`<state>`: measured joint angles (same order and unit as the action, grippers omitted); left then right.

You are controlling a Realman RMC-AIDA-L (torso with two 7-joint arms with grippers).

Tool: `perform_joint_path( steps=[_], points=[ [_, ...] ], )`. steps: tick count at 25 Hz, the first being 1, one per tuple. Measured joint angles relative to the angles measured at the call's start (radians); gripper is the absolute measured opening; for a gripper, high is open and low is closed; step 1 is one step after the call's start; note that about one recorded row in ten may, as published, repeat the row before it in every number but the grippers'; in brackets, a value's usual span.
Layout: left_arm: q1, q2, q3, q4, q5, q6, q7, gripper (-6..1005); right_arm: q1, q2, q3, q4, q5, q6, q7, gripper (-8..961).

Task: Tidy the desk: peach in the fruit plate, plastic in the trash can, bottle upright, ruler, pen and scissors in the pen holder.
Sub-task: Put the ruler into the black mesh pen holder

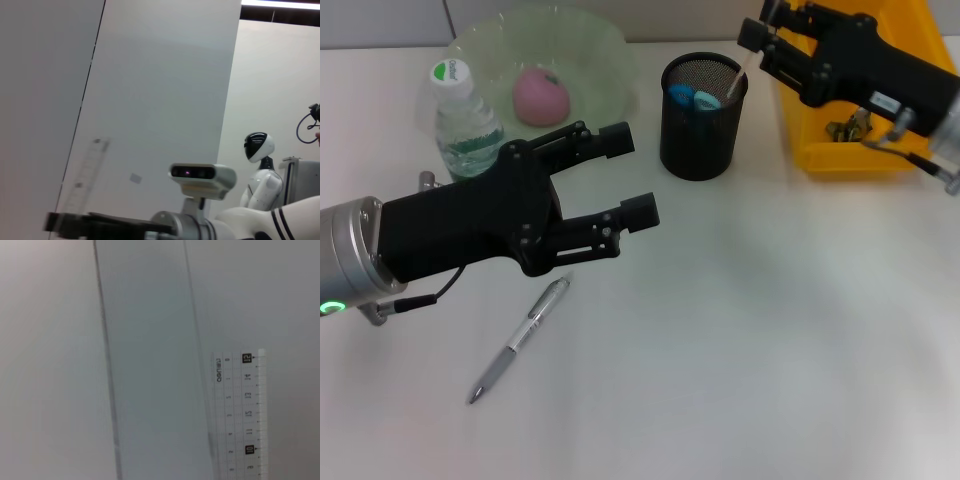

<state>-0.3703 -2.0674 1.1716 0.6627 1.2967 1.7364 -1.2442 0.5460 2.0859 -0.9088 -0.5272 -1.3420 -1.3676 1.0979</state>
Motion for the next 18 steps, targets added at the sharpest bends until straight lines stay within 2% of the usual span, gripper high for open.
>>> perform_joint_path(
  steps=[1,5,11,18],
  points=[
    [0.0,0.0,0.002,0.0,0.0,0.0,0.0,810,0.021,0.0,0.0,0.017,0.0,0.047,-0.028,385],
    [0.002,0.001,0.011,0.0,0.0,0.001,0.0,810,0.033,0.004,0.002,0.045,0.017,0.077,-0.092,385],
    [0.006,0.0,0.017,-0.002,0.0,0.0,0.001,809,0.056,0.004,-0.005,0.164,0.177,0.112,-0.277,398],
    [0.005,0.0,0.02,-0.002,0.0,0.0,0.002,809,0.082,0.005,-0.004,0.241,0.186,0.146,-0.374,415]
  ],
)
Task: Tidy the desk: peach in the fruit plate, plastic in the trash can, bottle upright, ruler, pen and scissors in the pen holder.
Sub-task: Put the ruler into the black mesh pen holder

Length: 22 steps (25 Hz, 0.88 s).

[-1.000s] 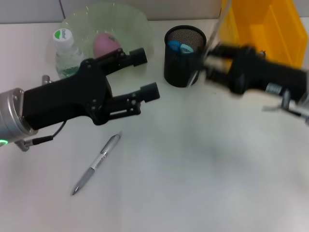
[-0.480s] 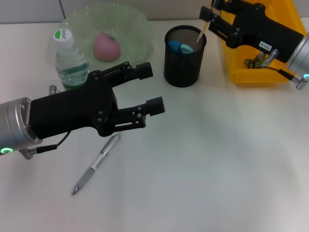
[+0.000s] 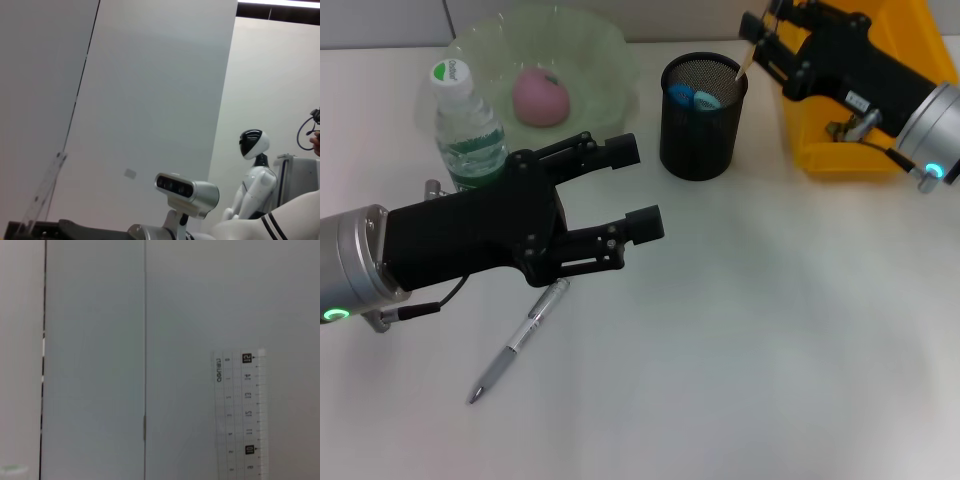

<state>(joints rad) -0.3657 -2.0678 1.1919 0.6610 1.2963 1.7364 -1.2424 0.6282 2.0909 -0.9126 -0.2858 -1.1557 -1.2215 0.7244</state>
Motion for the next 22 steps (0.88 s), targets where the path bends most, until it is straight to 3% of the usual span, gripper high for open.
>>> perform_joint_path(
  steps=[22],
  points=[
    [-0.009,0.0,0.014,0.0,0.0,-0.008,0.0,807,0.033,0.0,0.004,0.051,0.001,0.079,-0.059,471]
  ],
)
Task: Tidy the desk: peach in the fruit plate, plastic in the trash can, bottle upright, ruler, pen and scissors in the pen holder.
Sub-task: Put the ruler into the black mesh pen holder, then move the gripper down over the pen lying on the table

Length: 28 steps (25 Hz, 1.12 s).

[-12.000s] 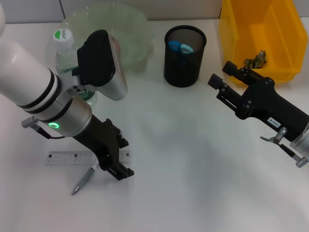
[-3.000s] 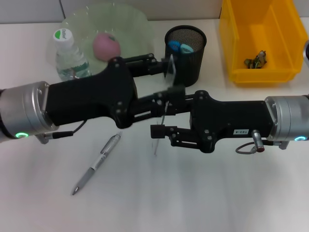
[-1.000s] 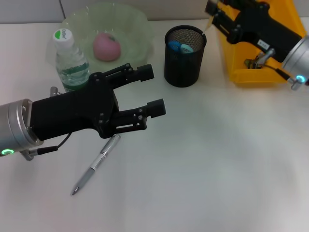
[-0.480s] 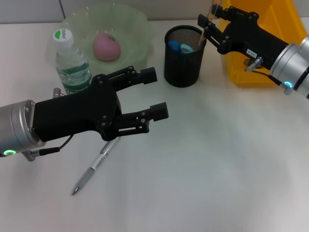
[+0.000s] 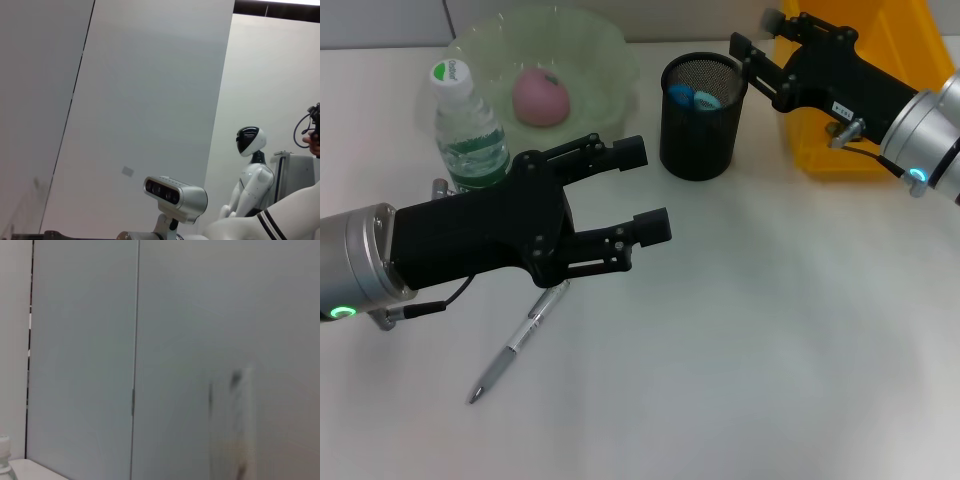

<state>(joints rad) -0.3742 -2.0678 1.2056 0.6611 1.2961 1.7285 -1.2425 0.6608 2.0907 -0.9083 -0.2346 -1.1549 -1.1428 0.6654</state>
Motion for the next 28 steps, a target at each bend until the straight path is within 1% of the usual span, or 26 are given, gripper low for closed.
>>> perform_joint_path(
  steps=[10,13,15,16,17,18,19,20,21,22,25,26,28],
  points=[
    [0.0,0.0,-0.003,0.0,0.0,-0.011,0.0,806,-0.01,0.0,0.006,0.0,0.0,-0.014,0.0,486],
    [0.0,0.001,-0.002,0.0,0.0,-0.021,-0.009,806,-0.028,0.001,0.007,0.0,0.0,-0.056,0.007,487],
    [0.0,0.003,-0.003,0.0,0.0,-0.023,-0.017,806,-0.053,0.001,0.008,0.0,0.004,-0.116,0.01,487],
    [0.0,0.005,-0.005,0.002,0.0,-0.024,-0.026,805,-0.088,0.0,0.009,0.0,0.022,-0.197,0.012,487],
    [0.0,0.005,-0.005,0.002,0.0,-0.024,-0.026,805,-0.088,0.0,0.009,0.0,0.022,-0.197,0.012,487],
    [0.002,0.006,-0.007,0.004,0.0,-0.024,-0.034,805,-0.13,-0.001,0.009,0.001,0.034,-0.288,0.013,487],
    [0.004,0.007,-0.008,0.007,0.0,-0.025,-0.041,805,-0.13,-0.001,0.009,0.001,0.034,-0.288,0.013,487],
    [0.006,0.009,-0.009,0.01,0.001,-0.025,-0.047,805,-0.153,-0.001,0.009,0.003,0.038,-0.342,0.013,487],
    [0.009,0.015,-0.009,0.012,0.005,-0.025,-0.061,805,-0.201,-0.002,0.004,0.015,0.037,-0.439,0.013,487],
    [0.009,0.015,-0.009,0.012,0.005,-0.025,-0.061,805,-0.201,-0.002,0.004,0.015,0.037,-0.439,0.013,487],
    [0.008,0.025,-0.021,0.016,0.029,-0.03,-0.098,805,-0.258,-0.005,-0.012,0.032,0.02,-0.544,0.013,487],
    [0.001,0.031,-0.04,0.029,0.07,-0.035,-0.142,805,-0.285,-0.007,-0.035,0.036,0.005,-0.592,0.013,487],
    [-0.001,0.032,-0.049,0.04,0.09,-0.037,-0.165,805,-0.294,-0.007,-0.047,0.038,-0.005,-0.61,0.013,487]
  ],
)
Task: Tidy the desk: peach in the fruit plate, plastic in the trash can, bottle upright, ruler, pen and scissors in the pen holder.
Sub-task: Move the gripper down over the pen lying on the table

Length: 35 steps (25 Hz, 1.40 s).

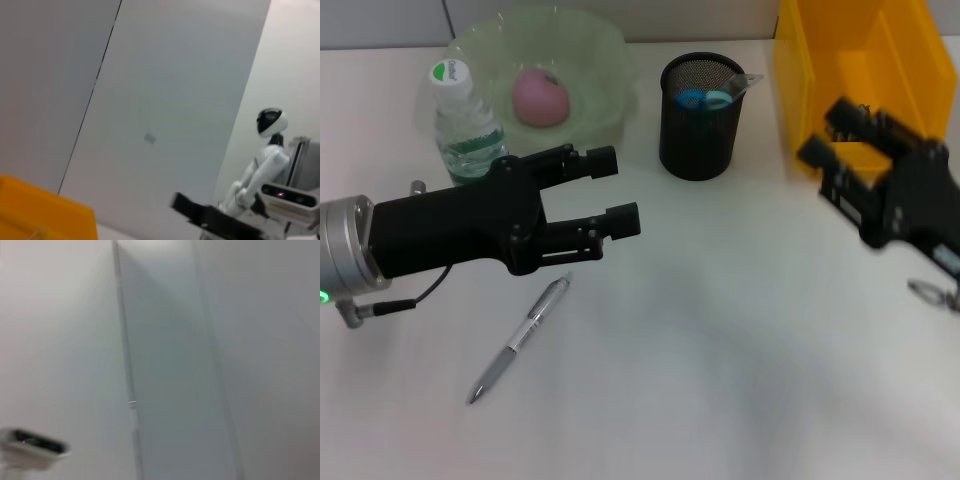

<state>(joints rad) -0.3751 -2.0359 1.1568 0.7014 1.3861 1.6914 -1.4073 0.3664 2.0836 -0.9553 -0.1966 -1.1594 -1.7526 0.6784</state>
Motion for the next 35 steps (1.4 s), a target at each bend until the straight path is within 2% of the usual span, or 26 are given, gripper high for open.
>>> perform_joint_path(
  steps=[3,5,7,8,9,12,13,14,17,18,19,22,23,24,28,35],
  points=[
    [-0.007,0.001,-0.032,0.081,0.101,-0.006,-0.108,804,-0.013,-0.003,-0.027,0.0,-0.077,-0.034,0.001,487],
    [-0.007,0.0,-0.036,0.107,0.125,-0.007,-0.138,804,-0.011,-0.003,-0.029,0.004,-0.097,-0.029,0.001,486],
    [-0.008,-0.002,-0.038,0.181,0.187,-0.008,-0.231,804,-0.009,-0.002,-0.029,0.007,-0.099,-0.025,0.001,486],
    [-0.012,-0.001,-0.038,0.246,0.243,-0.01,-0.331,804,-0.008,-0.002,-0.029,0.011,-0.1,-0.019,0.001,486],
    [-0.012,-0.001,-0.038,0.246,0.243,-0.01,-0.331,804,-0.008,-0.002,-0.029,0.011,-0.1,-0.019,0.001,486],
    [-0.039,0.005,-0.039,0.343,0.356,-0.011,-0.527,804,-0.007,-0.002,-0.026,0.012,-0.097,-0.012,0.001,486],
    [-0.074,0.008,-0.04,0.38,0.449,-0.01,-0.673,804,-0.009,-0.002,-0.015,0.012,-0.093,-0.011,0.006,486],
    [-0.074,0.008,-0.04,0.38,0.449,-0.01,-0.673,804,-0.009,-0.002,-0.015,0.012,-0.093,-0.011,0.006,486],
    [-0.13,0.006,-0.041,0.404,0.594,-0.012,-0.819,804,-0.015,-0.005,0.021,0.005,-0.088,-0.014,0.03,486],
    [-0.173,-0.008,-0.041,0.414,0.717,-0.015,-0.894,804,-0.02,-0.008,0.051,0.004,-0.088,-0.005,0.044,486],
    [-0.173,-0.008,-0.041,0.414,0.717,-0.015,-0.894,804,-0.02,-0.008,0.051,0.004,-0.088,-0.005,0.044,487],
    [-0.232,-0.031,-0.023,0.419,0.891,-0.029,-0.987,803,-0.03,-0.009,0.071,0.004,-0.09,0.009,0.049,487],
    [-0.258,-0.036,0.025,0.417,0.964,-0.052,-1.047,803,-0.033,-0.006,0.072,0.006,-0.09,0.014,0.049,487],
    [-0.258,-0.036,0.025,0.417,0.964,-0.052,-1.047,803,-0.033,-0.006,0.072,0.006,-0.09,0.014,0.049,487],
    [-0.29,-0.037,0.168,0.421,1.056,-0.12,-1.171,803,-0.036,-0.004,0.073,0.012,-0.089,0.018,0.045,486],
    [-0.307,-0.04,0.218,0.405,1.09,-0.163,-1.243,803,-0.031,-0.002,0.078,0.013,-0.087,0.019,0.045,487]
  ],
)
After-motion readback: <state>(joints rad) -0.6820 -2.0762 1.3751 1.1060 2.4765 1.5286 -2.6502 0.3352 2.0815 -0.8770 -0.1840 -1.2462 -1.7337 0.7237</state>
